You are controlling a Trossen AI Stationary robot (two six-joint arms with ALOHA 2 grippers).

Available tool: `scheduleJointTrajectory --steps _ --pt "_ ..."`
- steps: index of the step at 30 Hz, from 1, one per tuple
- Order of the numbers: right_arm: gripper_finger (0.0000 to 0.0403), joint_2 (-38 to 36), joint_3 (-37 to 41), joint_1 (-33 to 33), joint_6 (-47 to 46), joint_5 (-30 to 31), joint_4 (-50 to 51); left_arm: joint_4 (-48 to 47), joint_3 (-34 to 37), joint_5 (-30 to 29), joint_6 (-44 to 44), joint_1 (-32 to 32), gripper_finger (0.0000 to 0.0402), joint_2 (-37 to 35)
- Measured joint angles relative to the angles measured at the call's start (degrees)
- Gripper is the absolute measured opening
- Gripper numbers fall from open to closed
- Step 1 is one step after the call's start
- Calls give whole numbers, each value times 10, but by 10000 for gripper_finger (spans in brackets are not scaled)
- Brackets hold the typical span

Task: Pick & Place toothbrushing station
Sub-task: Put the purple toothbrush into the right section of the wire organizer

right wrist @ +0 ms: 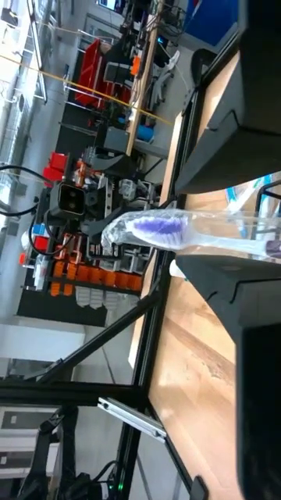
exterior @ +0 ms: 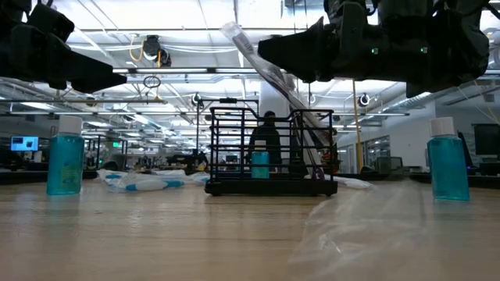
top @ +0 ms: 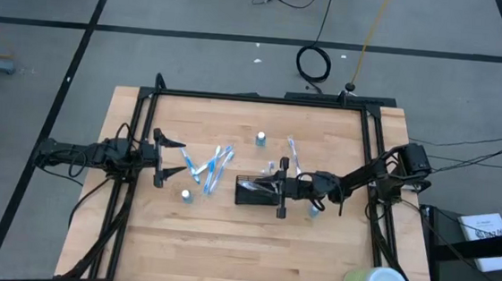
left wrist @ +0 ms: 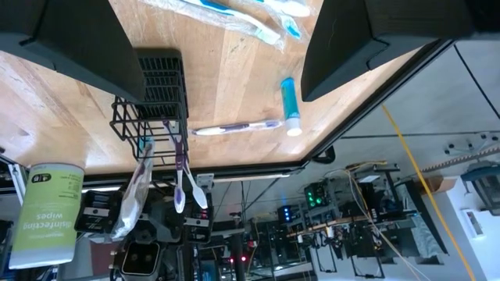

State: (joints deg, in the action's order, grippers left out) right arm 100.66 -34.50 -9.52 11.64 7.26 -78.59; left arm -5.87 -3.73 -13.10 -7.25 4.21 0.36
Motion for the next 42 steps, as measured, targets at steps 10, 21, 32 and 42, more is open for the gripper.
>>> scheduleJointTrajectory --steps 10,21,32,42 --pt "135 -66 0 -16 0 1 41 0 0 0 0 0 351 0" --pt "201 -169 -210 -19 -65 2 620 0 0 0 0 0 351 0" --pt "258 -144 -268 -14 -102 46 765 0 0 0 0 0 351 0" --pt "252 -111 -268 -5 -113 16 754 1 0 0 0 0 351 0"
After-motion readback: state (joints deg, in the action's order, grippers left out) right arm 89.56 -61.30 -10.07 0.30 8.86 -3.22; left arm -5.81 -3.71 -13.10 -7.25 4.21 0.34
